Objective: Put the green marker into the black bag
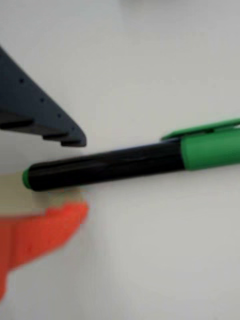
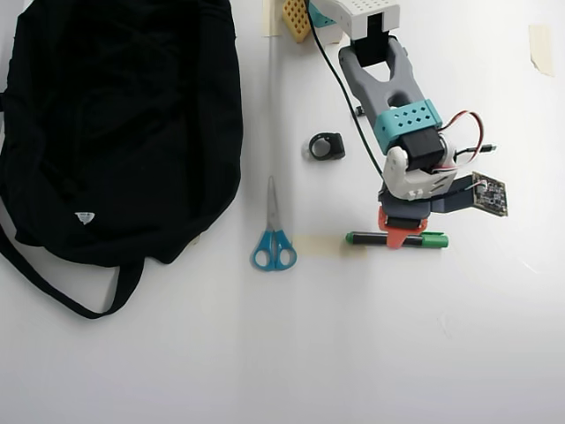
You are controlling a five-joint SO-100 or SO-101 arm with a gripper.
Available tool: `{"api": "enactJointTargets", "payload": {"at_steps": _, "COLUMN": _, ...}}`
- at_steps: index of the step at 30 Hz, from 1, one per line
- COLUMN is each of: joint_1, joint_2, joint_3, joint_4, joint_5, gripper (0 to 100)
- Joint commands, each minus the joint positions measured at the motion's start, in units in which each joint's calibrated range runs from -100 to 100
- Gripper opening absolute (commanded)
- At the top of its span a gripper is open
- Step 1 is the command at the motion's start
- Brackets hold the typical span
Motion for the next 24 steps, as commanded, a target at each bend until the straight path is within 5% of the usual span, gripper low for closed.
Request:
{"api": "enactJointTargets", "payload": {"at_steps": 1, "joint_1": -0.3, "joint_2": -1.7, "joint_3": -4.5, "joint_4": 0.4, "joint_5": 0.2, "gripper": 19}}
{"api": "enactJointTargets", "payload": {"at_steps": 18, "joint_1": -0.9, "joint_2": -1.1, "joint_3": -4.6, "joint_4": 0.5, "joint_5": 0.2, "gripper": 19}}
{"api": "enactJointTargets", "payload": {"at_steps": 24, "joint_1": -0.8, "joint_2": -1.1, "joint_3": -4.4, "joint_4": 0.5, "joint_5": 0.2, "gripper": 28}}
